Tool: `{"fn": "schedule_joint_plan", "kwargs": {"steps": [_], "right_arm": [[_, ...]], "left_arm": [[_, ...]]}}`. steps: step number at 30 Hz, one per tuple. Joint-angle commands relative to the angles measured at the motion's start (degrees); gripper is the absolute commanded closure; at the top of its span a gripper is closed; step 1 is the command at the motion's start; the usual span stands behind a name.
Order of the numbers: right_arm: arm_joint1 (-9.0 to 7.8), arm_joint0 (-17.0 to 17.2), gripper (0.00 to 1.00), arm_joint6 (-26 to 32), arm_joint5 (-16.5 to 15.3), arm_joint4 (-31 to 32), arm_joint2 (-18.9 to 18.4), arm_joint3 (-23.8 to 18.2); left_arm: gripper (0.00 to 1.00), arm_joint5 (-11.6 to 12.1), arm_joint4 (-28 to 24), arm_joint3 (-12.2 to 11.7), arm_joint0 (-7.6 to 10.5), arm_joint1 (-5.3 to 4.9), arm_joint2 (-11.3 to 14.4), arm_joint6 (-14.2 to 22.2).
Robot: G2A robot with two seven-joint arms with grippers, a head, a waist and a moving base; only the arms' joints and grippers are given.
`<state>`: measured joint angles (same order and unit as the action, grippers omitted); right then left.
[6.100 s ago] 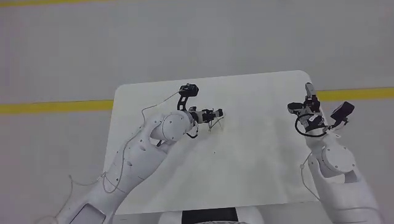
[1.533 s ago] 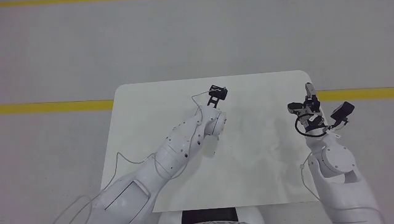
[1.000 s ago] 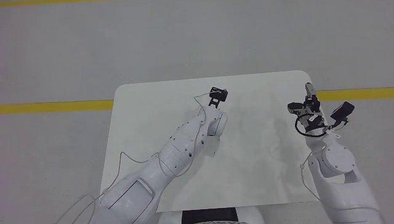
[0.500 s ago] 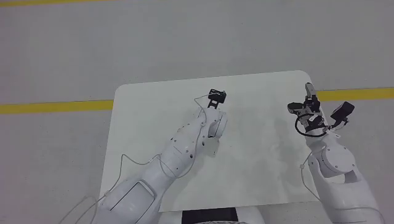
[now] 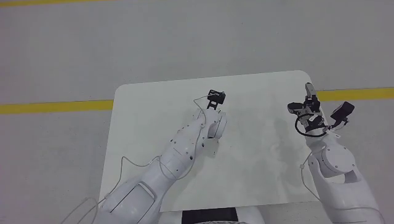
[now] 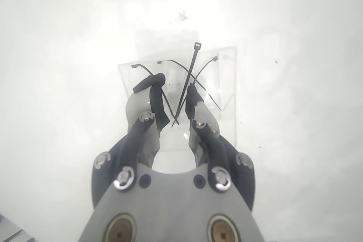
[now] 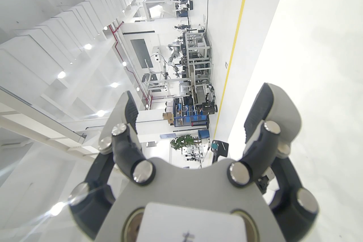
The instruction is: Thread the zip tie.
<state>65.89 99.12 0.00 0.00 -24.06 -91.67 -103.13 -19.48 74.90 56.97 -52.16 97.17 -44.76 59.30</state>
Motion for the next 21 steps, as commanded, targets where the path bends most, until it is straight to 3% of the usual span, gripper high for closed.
{"fn": "schedule_joint_plan", "kwargs": {"steps": [1, 4, 6, 13, 17, 21], "right_arm": [[0.0, 0.0, 0.0, 0.0, 0.0, 0.0, 0.0, 0.0], [0.0, 0.0, 0.0, 0.0, 0.0, 0.0, 0.0, 0.0], [0.0, 0.0, 0.0, 0.0, 0.0, 0.0, 0.0, 0.0], [0.0, 0.0, 0.0, 0.0, 0.0, 0.0, 0.0, 0.0], [0.0, 0.0, 0.0, 0.0, 0.0, 0.0, 0.0, 0.0], [0.0, 0.0, 0.0, 0.0, 0.0, 0.0, 0.0, 0.0]], "left_arm": [[0.85, 0.02, -0.2, -0.36, 0.13, 0.06, 0.09, -0.06], [0.91, 0.05, -0.49, -0.94, 0.39, 0.14, 0.19, -0.24], [1.0, 0.06, -0.64, -1.28, 0.56, 0.2, 0.26, -0.35], [1.0, 0.0, -0.66, -1.47, 0.82, 0.26, 0.44, -0.58], [1.0, 0.0, 0.69, 0.74, -0.16, -0.21, -0.32, -0.38], [1.0, 0.42, 3.66, 5.79, -2.62, -1.21, -0.9, 0.77]]}}
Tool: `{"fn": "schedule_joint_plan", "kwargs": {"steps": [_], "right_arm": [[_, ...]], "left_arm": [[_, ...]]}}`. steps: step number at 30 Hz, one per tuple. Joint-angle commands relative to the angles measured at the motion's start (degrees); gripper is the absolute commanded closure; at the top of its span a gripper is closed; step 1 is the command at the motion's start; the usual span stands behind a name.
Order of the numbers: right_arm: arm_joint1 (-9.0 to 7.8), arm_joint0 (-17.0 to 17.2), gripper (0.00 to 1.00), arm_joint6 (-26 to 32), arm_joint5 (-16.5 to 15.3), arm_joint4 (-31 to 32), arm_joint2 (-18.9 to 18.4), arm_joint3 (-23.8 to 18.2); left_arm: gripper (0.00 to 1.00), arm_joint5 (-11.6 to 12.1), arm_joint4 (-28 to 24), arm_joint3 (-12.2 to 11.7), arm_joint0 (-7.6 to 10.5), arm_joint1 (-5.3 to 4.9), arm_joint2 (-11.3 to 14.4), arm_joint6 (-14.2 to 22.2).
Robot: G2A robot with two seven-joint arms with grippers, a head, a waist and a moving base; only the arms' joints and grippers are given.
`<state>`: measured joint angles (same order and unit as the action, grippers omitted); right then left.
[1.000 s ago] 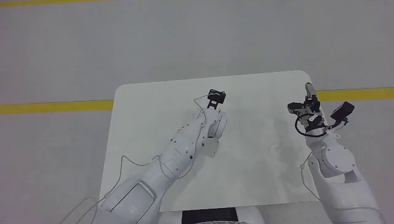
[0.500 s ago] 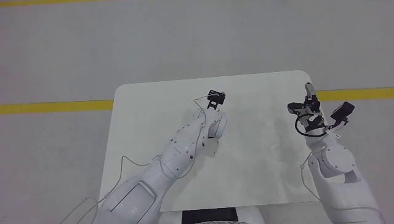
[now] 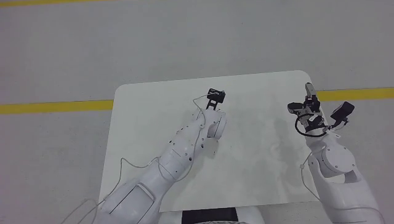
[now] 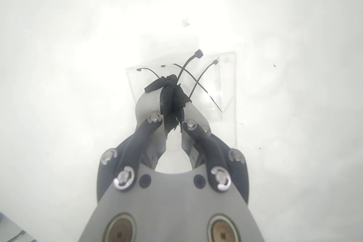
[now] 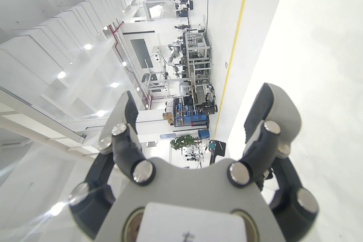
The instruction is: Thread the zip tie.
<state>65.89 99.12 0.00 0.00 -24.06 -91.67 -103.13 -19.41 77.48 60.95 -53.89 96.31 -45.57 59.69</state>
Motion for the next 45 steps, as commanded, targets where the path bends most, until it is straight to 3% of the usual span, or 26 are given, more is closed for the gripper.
{"fn": "schedule_joint_plan", "kwargs": {"steps": [1, 4, 7, 45], "right_arm": [[0.0, 0.0, 0.0, 0.0, 0.0, 0.0, 0.0, 0.0], [0.0, 0.0, 0.0, 0.0, 0.0, 0.0, 0.0, 0.0], [0.0, 0.0, 0.0, 0.0, 0.0, 0.0, 0.0, 0.0], [0.0, 0.0, 0.0, 0.0, 0.0, 0.0, 0.0, 0.0]], "left_arm": [[1.0, 1.08, 2.07, 3.3, -1.62, -0.63, -0.03, 0.62], [1.0, 4.98, 4.11, 8.85, -4.65, -1.72, -0.29, 2.07], [1.0, 12.54, 6.87, 13.01, -7.39, -2.93, 0.37, 4.21], [1.0, 12.54, 6.87, 13.01, -7.39, -2.93, 0.37, 4.21]]}}
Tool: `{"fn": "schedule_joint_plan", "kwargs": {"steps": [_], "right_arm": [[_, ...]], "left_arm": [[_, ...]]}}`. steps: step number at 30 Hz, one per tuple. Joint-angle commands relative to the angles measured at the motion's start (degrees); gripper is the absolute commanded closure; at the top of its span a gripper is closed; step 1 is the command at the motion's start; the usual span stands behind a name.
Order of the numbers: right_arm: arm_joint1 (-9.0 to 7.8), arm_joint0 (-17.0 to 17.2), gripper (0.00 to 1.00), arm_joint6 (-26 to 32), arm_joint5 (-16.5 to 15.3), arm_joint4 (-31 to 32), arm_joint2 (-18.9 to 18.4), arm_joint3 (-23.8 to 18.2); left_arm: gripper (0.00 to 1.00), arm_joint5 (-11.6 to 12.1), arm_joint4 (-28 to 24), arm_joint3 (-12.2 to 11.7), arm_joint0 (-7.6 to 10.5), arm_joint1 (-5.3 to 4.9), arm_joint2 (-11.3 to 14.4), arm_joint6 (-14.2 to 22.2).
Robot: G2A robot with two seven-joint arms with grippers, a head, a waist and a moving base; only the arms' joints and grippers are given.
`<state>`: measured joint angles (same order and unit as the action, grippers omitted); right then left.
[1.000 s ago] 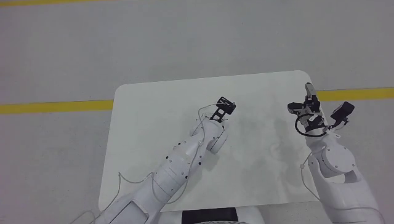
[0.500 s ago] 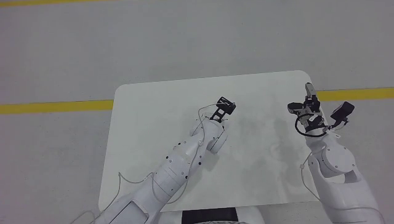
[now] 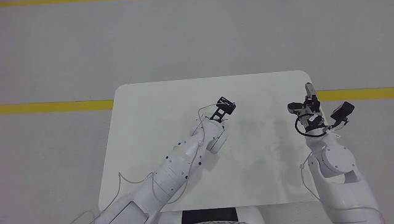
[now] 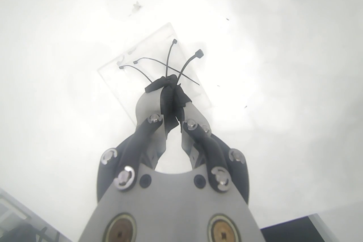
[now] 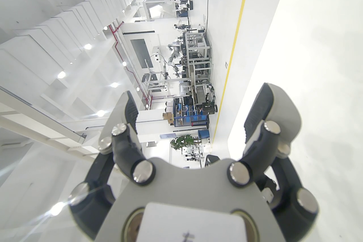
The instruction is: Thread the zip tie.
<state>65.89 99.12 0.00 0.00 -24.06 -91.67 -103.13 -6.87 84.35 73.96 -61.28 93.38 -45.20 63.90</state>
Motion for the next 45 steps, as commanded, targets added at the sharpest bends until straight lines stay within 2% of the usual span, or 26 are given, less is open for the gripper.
{"fn": "schedule_joint_plan", "kwargs": {"steps": [1, 9, 12, 15, 19, 23, 26, 28, 33, 37, 41, 43, 45], "right_arm": [[0.0, 0.0, 0.0, 0.0, 0.0, 0.0, 0.0, 0.0], [0.0, 0.0, 0.0, 0.0, 0.0, 0.0, 0.0, 0.0], [0.0, 0.0, 0.0, 0.0, 0.0, 0.0, 0.0, 0.0], [0.0, 0.0, 0.0, 0.0, 0.0, 0.0, 0.0, 0.0], [0.0, 0.0, 0.0, 0.0, 0.0, 0.0, 0.0, 0.0], [0.0, 0.0, 0.0, 0.0, 0.0, 0.0, 0.0, 0.0], [0.0, 0.0, 0.0, 0.0, 0.0, 0.0, 0.0, 0.0], [0.0, 0.0, 0.0, 0.0, 0.0, 0.0, 0.0, 0.0], [0.0, 0.0, 0.0, 0.0, 0.0, 0.0, 0.0, 0.0], [0.0, 0.0, 0.0, 0.0, 0.0, 0.0, 0.0, 0.0], [0.0, 0.0, 0.0, 0.0, 0.0, 0.0, 0.0, 0.0], [0.0, 0.0, 0.0, 0.0, 0.0, 0.0, 0.0, 0.0], [0.0, 0.0, 0.0, 0.0, 0.0, 0.0, 0.0, 0.0]], "left_arm": [[1.0, 0.0, 0.0, 0.0, 0.0, 0.0, 0.0, 0.0], [1.0, 0.0, 0.0, 0.0, 0.0, 0.0, 0.0, 0.0], [1.0, -0.79, 0.97, 0.17, -0.89, -0.36, -0.68, -2.29], [1.0, -3.76, 5.6, 2.58, -2.6, -1.0, -0.97, -2.17], [1.0, -5.69, 5.6, 6.3, -3.43, -2.91, -0.26, -2.67], [1.0, -4.67, 5.6, 10.78, -4.16, -5.44, 0.54, -3.41], [1.0, -2.53, 5.6, 14.1, -5.07, -7.68, -0.14, -4.52], [1.0, -2.13, 5.6, 15.68, -5.19, -9.52, -0.71, -5.06], [1.0, 5.19, 5.6, 20.17, -6.39, -14.15, -1.46, -8.32], [1.0, 11.66, 5.6, 23.7, -8.8, -17.85, -4.23, -11.74], [1.0, 17.77, 5.6, 25.24, -9.82, -20.87, -6.56, -15.15], [1.0, 19.55, 5.6, 25.19, -9.99, -22.15, -7.4, -16.69], [1.0, 19.2, 5.6, 24.73, -9.85, -23.34, -7.69, -17.53]]}}
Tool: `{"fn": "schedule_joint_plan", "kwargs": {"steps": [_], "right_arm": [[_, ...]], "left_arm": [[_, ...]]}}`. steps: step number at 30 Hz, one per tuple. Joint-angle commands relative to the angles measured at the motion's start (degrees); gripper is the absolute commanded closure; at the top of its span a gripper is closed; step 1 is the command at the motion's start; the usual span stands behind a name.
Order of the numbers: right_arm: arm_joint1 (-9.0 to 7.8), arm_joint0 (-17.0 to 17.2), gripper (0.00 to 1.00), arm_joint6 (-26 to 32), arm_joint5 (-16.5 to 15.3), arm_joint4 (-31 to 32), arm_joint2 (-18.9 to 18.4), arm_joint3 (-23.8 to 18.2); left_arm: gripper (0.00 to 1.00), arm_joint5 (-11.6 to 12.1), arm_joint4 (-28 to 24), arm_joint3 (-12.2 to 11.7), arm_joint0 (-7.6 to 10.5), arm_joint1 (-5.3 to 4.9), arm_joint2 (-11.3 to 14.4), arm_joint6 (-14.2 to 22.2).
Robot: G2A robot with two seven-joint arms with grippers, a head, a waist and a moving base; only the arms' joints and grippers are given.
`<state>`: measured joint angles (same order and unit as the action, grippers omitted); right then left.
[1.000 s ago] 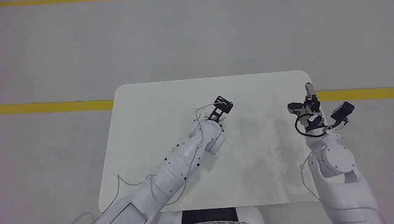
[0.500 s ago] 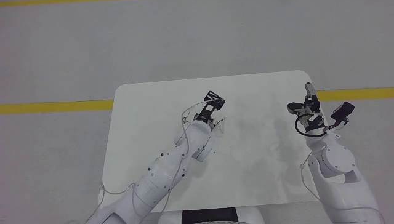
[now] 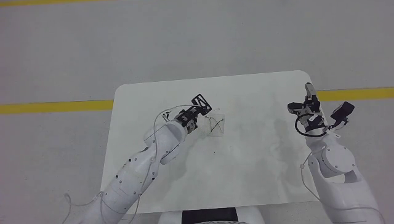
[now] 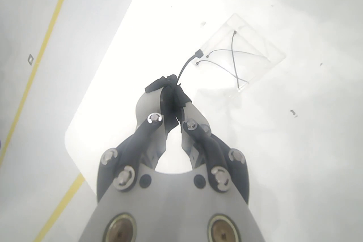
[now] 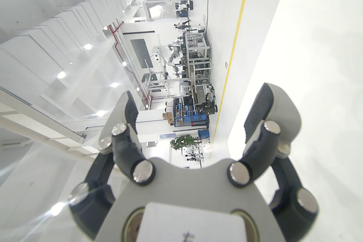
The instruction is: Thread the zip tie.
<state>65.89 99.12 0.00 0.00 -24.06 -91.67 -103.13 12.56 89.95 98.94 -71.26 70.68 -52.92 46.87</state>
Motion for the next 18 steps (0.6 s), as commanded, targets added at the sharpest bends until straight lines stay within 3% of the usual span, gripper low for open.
{"fn": "schedule_joint_plan", "kwargs": {"steps": [1, 3, 13, 15, 18], "right_arm": [[0.0, 0.0, 0.0, 0.0, 0.0, 0.0, 0.0, 0.0], [0.0, 0.0, 0.0, 0.0, 0.0, 0.0, 0.0, 0.0], [0.0, 0.0, 0.0, 0.0, 0.0, 0.0, 0.0, 0.0], [0.0, 0.0, 0.0, 0.0, 0.0, 0.0, 0.0, 0.0], [0.0, 0.0, 0.0, 0.0, 0.0, 0.0, 0.0, 0.0]], "left_arm": [[1.0, 0.54, 0.0, -0.46, 0.44, -1.12, 0.42, -1.47], [1.0, 3.55, 0.0, -1.05, 1.28, -2.28, 1.52, -4.99], [1.0, 3.55, 0.0, -1.05, 1.28, -2.28, 1.52, -4.99], [1.0, 2.11, 0.0, -2.08, 1.41, -2.41, 1.06, -6.24], [1.0, 5.0, 0.0, -2.49, 1.75, -3.02, 0.79, -9.76]]}}
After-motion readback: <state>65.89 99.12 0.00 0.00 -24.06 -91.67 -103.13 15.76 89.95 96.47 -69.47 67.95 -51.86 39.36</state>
